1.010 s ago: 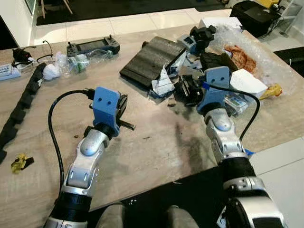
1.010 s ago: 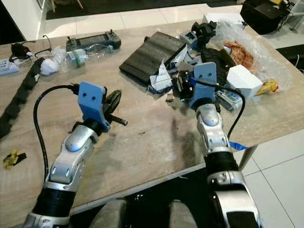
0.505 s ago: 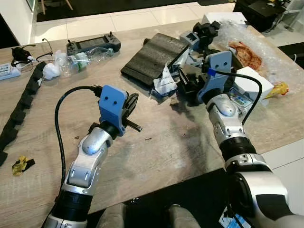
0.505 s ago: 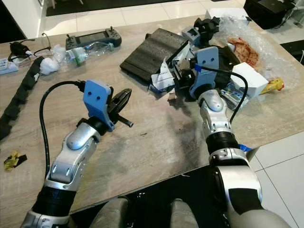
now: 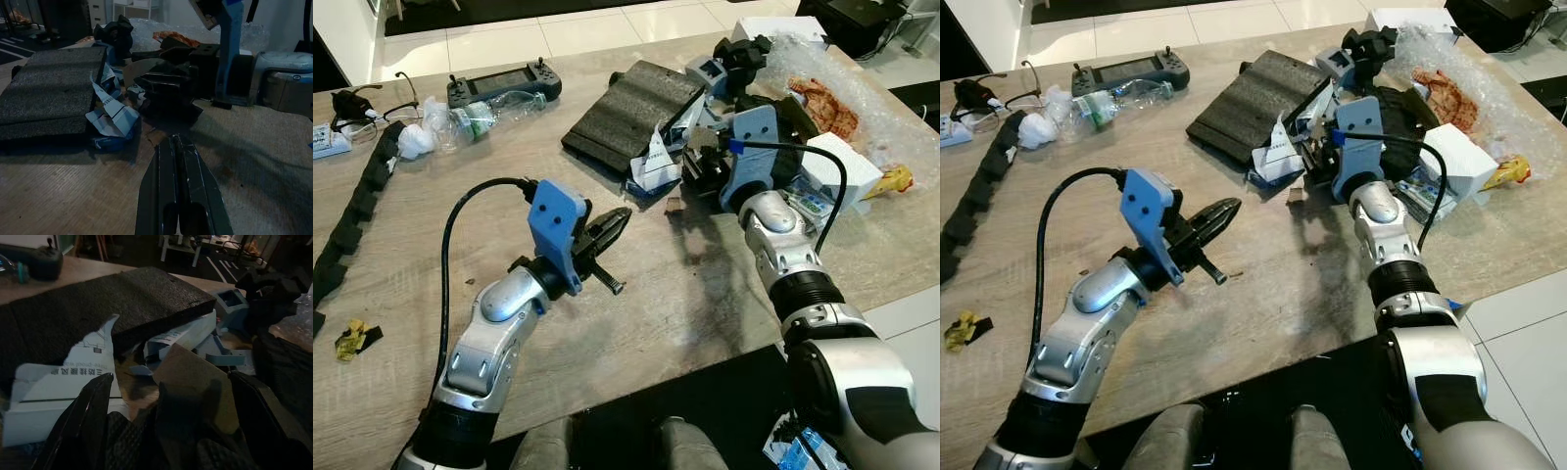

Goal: Picking trash to rubbish bin

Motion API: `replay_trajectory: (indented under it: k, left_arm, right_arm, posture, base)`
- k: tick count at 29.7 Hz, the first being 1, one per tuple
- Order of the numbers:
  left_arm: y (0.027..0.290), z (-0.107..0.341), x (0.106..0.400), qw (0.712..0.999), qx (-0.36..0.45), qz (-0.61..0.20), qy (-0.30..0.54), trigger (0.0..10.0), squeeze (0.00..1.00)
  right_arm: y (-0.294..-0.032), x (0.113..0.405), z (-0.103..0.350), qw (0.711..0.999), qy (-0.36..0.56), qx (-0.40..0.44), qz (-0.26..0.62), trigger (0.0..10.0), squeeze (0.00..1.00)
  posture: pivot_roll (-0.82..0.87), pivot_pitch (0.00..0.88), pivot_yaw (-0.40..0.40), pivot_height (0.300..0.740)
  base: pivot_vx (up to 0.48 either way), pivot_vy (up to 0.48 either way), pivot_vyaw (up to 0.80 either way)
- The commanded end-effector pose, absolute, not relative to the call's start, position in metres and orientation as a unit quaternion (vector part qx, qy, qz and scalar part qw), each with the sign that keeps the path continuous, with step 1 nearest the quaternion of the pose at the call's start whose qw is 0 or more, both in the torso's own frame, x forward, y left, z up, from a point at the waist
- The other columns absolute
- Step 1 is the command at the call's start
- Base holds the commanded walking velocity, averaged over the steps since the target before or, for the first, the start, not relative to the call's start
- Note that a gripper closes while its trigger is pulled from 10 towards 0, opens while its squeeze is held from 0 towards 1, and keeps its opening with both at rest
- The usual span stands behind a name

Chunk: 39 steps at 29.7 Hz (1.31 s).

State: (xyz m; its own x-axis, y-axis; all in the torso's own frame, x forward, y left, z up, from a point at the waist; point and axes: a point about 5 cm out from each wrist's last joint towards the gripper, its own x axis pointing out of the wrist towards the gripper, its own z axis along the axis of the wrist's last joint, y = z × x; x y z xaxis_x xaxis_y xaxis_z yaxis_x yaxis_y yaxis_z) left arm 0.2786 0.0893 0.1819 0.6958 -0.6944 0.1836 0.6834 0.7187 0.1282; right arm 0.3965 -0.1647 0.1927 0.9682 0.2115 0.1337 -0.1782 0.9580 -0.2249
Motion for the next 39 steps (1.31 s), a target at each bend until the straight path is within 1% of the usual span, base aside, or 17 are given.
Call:
replay_trajectory:
  k: [1, 2, 7, 13, 16, 22, 23, 24, 25, 26, 31, 39]
  left_arm:
    - [0.089, 0.178, 0.277, 0.913, 0.045, -0.391, -0.104, 10.0, 0.00]
    - [0.089, 0.176, 0.277, 0.910, 0.063, -0.396, -0.103, 10.0, 0.00]
    - [0.090, 0.177, 0.280, 0.915, 0.060, -0.386, -0.104, 10.0, 0.00]
    - [0.089, 0.178, 0.279, 0.909, 0.062, -0.401, -0.099, 10.0, 0.00]
    - [0.088, 0.178, 0.279, 0.904, 0.070, -0.409, -0.098, 10.0, 0.00]
    - [0.091, 0.177, 0.277, 0.905, 0.069, -0.409, -0.097, 10.0, 0.00]
    - [0.091, 0.176, 0.277, 0.904, 0.072, -0.410, -0.095, 10.0, 0.00]
    - [0.091, 0.176, 0.277, 0.904, 0.072, -0.410, -0.095, 10.0, 0.00]
    - [0.090, 0.176, 0.277, 0.904, 0.073, -0.411, -0.094, 10.0, 0.00]
    - [0.090, 0.176, 0.277, 0.903, 0.074, -0.412, -0.094, 10.0, 0.00]
    - [0.088, 0.176, 0.276, 0.900, 0.076, -0.419, -0.097, 10.0, 0.00]
    - [0.085, 0.175, 0.276, 0.896, 0.073, -0.429, -0.091, 10.0, 0.00]
  right_arm:
    - [-0.169, 0.396, 0.180, 0.987, -0.044, -0.124, 0.088, 10.0, 0.00]
    - [-0.170, 0.396, 0.179, 0.988, -0.036, -0.123, 0.086, 10.0, 0.00]
    - [-0.171, 0.397, 0.173, 0.988, -0.011, -0.131, 0.077, 10.0, 0.00]
    - [-0.173, 0.396, 0.164, 0.990, 0.020, -0.130, 0.059, 10.0, 0.00]
    - [-0.174, 0.392, 0.148, 0.994, 0.059, -0.085, 0.040, 10.0, 0.00]
    - [-0.170, 0.387, 0.133, 0.995, 0.087, -0.035, 0.024, 10.0, 0.00]
    - [-0.168, 0.385, 0.129, 0.995, 0.093, -0.028, 0.019, 7.8, 0.00]
    - [-0.168, 0.385, 0.129, 0.995, 0.093, -0.028, 0.019, 7.8, 0.00]
    - [-0.167, 0.383, 0.125, 0.995, 0.099, -0.024, 0.016, 1.1, 0.00]
    - [-0.167, 0.381, 0.122, 0.994, 0.103, -0.021, 0.012, 0.0, 0.00]
    - [-0.173, 0.376, 0.113, 0.993, 0.113, -0.016, -0.007, 0.0, 0.00]
    - [-0.179, 0.374, 0.114, 0.993, 0.112, -0.008, -0.022, 0.0, 0.00]
  posture:
    - [0.08, 0.189, -0.014, 0.740]
    - [0.07, 0.184, -0.018, 0.740]
    - [0.07, 0.174, -0.021, 0.740]
    - [0.07, 0.170, -0.018, 0.740]
    - [0.08, 0.169, -0.021, 0.740]
    - [0.08, 0.165, -0.021, 0.740]
    - [0.08, 0.168, -0.018, 0.740]
    - [0.08, 0.168, -0.018, 0.740]
    - [0.09, 0.168, -0.015, 0.740]
    - [0.09, 0.171, -0.012, 0.740]
    - [0.09, 0.166, -0.002, 0.740]
    - [0.09, 0.171, 0.007, 0.740]
  base:
    - [0.000, 0.000, 0.00]
    - [0.000, 0.000, 0.00]
    - [0.000, 0.000, 0.00]
    - [0.000, 0.000, 0.00]
    - [0.000, 0.000, 0.00]
    - [0.000, 0.000, 0.00]
    - [0.000, 0.000, 0.00]
    - [0.000, 0.000, 0.00]
    - [0.000, 0.000, 0.00]
    - [0.000, 0.000, 0.00]
    - [0.000, 0.000, 0.00]
    - [0.000, 0.000, 0.00]
